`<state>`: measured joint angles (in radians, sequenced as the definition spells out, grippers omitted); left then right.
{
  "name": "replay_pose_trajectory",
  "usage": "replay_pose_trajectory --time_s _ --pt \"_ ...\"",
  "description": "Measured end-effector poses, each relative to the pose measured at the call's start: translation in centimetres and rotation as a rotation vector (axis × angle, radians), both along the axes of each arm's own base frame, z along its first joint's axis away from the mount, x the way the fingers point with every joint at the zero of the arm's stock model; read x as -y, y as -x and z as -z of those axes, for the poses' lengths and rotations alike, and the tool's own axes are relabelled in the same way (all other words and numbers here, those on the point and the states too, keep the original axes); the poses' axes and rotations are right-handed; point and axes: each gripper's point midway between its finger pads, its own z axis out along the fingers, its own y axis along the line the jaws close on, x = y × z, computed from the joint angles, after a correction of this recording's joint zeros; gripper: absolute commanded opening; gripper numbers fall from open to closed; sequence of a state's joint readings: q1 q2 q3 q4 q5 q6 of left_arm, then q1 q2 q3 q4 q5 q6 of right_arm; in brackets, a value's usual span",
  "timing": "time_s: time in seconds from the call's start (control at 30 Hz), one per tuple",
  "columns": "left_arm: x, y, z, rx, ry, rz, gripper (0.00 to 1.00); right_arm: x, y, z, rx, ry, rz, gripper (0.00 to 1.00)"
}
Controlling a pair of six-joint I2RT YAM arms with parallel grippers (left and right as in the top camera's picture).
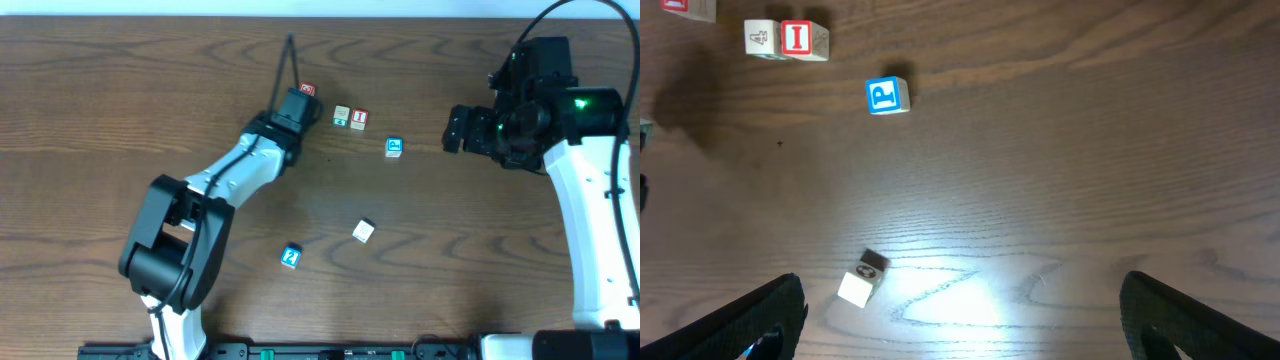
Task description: Spell out Ai2
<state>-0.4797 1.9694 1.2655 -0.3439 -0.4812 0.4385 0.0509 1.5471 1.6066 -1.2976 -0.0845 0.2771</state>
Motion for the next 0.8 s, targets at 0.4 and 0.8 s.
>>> replay_pose_trajectory --time_s 0.4,0.8 --pt "-1.2 0.0 2.3 -0.007 -0.161 -0.022 0.06 0.0 0.0 0.0 0.0 0.0 -0.001 0.99" --pt "-2.3 -0.4 2.4 0.04 -0.321 -0.063 0.13 0.0 0.0 0.0 0.0 0.0 0.0 0.99"
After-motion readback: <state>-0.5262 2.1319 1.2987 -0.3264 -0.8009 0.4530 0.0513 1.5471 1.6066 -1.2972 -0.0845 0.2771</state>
